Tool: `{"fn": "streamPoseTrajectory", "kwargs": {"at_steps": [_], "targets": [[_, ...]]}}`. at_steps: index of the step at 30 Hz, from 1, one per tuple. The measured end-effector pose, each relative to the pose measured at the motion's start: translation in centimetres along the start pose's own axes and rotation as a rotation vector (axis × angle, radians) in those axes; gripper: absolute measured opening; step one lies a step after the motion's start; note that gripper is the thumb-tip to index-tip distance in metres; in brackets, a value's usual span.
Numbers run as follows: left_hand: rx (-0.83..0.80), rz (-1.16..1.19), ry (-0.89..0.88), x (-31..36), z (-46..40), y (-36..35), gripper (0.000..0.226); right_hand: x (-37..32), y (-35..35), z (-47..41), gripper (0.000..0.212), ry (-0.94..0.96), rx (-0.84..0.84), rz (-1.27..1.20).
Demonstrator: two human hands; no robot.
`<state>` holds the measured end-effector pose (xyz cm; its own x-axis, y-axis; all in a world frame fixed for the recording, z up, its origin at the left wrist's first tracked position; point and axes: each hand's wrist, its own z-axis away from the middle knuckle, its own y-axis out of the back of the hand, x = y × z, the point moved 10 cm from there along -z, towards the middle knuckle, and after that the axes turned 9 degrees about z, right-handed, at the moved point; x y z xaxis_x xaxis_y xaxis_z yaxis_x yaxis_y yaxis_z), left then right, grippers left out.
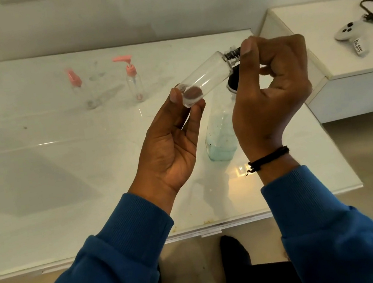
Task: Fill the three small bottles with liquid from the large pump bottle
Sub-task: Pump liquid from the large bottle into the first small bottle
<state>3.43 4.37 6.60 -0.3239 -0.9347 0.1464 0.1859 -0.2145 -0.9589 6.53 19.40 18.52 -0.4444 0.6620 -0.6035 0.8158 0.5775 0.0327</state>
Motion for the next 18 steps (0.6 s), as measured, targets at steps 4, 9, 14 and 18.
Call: {"fn": "streamPoseTrajectory", "kwargs": {"at_steps": [4, 9, 14, 18], "targets": [[-0.012, -0.017, -0.004, -0.02, -0.06, -0.20, 0.045, -0.08, -0.06, -0.79, 0.024, -0.021, 0.010, 0.007], [-0.010, -0.005, 0.001, -0.11, 0.06, -0.15, 0.046, 0.20, 0.02, -0.39, 0.022, -0.017, 0.000, -0.004], [-0.001, -0.007, -0.002, 0.05, -0.02, -0.03, 0.051, 0.00, -0.08, -0.60, 0.023, -0.016, -0.006, -0.005], [-0.005, -0.025, 0.001, -0.08, -0.01, -0.15, 0.050, -0.07, -0.01, -0.88, 0.025, -0.027, 0.014, 0.016]]}}
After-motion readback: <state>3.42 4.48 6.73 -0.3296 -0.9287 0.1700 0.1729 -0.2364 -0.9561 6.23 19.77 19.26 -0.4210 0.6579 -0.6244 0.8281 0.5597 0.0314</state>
